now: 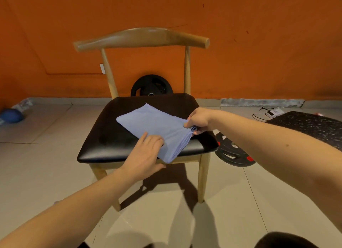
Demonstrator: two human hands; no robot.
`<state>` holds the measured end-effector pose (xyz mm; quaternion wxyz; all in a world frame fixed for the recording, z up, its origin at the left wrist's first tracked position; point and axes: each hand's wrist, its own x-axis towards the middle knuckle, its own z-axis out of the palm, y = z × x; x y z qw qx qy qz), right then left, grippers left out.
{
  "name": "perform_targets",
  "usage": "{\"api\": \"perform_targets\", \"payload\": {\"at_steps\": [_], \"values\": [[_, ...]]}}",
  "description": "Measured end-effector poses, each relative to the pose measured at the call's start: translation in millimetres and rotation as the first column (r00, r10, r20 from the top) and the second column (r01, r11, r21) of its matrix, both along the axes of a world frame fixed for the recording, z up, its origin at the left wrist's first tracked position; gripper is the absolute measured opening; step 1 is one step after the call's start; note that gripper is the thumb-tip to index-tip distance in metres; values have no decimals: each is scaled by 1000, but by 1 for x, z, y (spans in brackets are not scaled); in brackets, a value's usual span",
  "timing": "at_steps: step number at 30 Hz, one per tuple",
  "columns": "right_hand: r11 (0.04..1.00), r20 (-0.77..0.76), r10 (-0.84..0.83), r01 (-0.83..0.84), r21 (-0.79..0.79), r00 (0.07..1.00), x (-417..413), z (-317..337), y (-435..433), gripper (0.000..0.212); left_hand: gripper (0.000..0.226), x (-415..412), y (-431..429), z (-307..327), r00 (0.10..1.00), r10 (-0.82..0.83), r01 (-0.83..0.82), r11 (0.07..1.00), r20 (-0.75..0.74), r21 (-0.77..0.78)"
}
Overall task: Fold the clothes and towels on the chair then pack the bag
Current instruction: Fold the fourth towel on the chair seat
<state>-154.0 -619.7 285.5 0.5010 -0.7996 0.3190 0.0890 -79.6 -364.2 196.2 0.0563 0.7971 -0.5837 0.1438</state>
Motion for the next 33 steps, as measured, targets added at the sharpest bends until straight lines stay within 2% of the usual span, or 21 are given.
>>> {"api": "perform_targets", "payload": {"at_steps": [4, 8, 12, 14, 16, 17, 18, 20, 23, 24, 28, 31, 33], "values": [[976, -59, -25, 37, 215, 998, -33, -9, 15, 21, 52, -4, 9, -8, 1000, -4, 4, 998, 12, -61], [980, 1, -47, 46, 193, 999, -59, -13, 23, 23, 40, -19, 19, -4, 997, -72, 69, 993, -35, -97], [999, 165, 6, 1, -48, 986, -83, -20, 25, 18, 33, -28, 25, 6, 973, -67, 38, 990, -220, -134], [972, 260, 146, -90, -217, 955, -97, -27, 22, 45, 26, -29, 26, 12, 941, -41, -15, 987, -337, -162], [848, 216, 406, -277, -452, 888, -111, -34, 21, 71, 21, -30, 25, 16, 898, -9, -84, 978, -440, -192], [762, 167, 504, -344, -549, 848, -114, -39, 21, 77, 19, -31, 25, 18, 877, 1, -113, 972, -480, -205], [697, 138, 556, -369, -615, 820, -113, -43, 23, 78, 18, -31, 26, 20, 859, 6, -137, 966, -512, -219], [658, 168, 570, -324, -680, 804, -106, -47, 26, 66, 18, -33, 27, 24, 825, 3, -177, 951, -565, -254], [720, 308, 498, -188, -668, 811, -89, -38, 30, 25, 24, -33, 27, 30, 759, -5, -232, 932, -651, -278], [753, 361, 467, -149, -641, 807, -81, -32, 30, 17, 25, -31, 28, 32, 736, -10, -246, 928, -677, -281], [907, 512, 336, -127, -401, 791, -41, -6, 32, 16, 21, -14, 23, 52, 645, -52, -362, 858, -762, -365], [930, 497, 253, -68, -361, 830, 2, 7, 32, 22, 8, 13, 11, 73, 644, -7, -499, 754, -765, -427], [941, 489, 204, -33, -336, 848, 29, 11, 36, 28, 13, 37, 2, 80, 606, 17, -573, 704, -796, -421]]}}
